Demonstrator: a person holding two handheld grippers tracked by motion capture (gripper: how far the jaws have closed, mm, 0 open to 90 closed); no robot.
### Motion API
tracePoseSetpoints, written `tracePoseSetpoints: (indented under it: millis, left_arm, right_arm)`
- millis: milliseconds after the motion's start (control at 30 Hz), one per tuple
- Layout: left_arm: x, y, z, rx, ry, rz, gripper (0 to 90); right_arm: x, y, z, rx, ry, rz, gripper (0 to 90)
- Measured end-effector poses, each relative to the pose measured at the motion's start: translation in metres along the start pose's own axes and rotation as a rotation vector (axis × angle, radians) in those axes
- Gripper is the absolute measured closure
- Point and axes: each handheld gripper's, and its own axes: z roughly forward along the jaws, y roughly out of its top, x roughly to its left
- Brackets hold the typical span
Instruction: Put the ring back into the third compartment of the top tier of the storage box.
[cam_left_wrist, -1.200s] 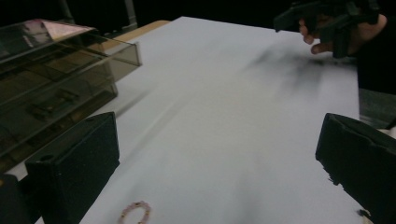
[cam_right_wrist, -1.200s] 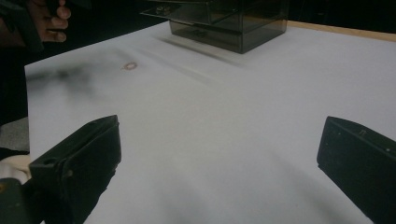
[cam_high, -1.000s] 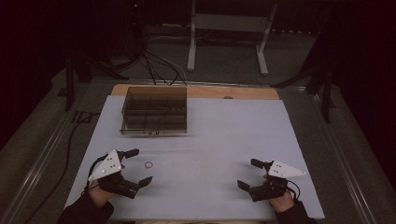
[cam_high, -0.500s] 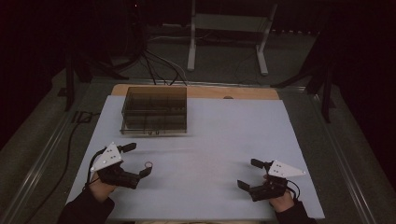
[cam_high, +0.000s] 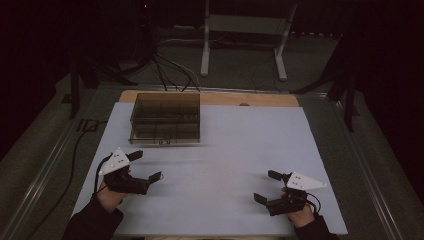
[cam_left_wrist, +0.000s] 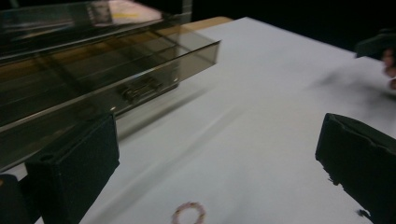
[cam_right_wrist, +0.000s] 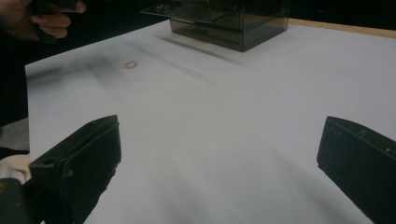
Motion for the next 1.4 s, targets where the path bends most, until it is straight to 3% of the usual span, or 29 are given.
tracePoseSetpoints:
  millis: [300,700,833,1033,1233,1400]
  left_arm:
    - [0.002,-0.003,0.007,0.047,0.016,0.005,0.7]
    - [0.005,-0.007,0.014,0.118,0.041,-0.02,3.2]
    - [0.007,-0.01,0.017,0.148,0.057,-0.045,5.5]
    - [0.008,-0.013,0.022,0.173,0.056,-0.035,15.0]
    - [0.009,-0.018,0.027,0.22,0.073,-0.035,16.8]
    - [0.01,-0.021,0.029,0.248,0.078,-0.024,27.5]
  right_arm:
    - [0.0,0.0,0.0,-0.002,0.0,0.0,0.0]
    - [0.0,0.0,0.0,-0.001,0.001,0.0,0.0]
    - [0.001,0.0,0.0,-0.002,0.005,0.003,0.0]
    - [0.0,0.0,0.001,0.0,0.006,0.004,0.0]
    - [0.001,0.0,0.001,0.001,0.007,0.005,0.0]
    - [0.0,0.0,0.001,0.0,0.006,0.005,0.0]
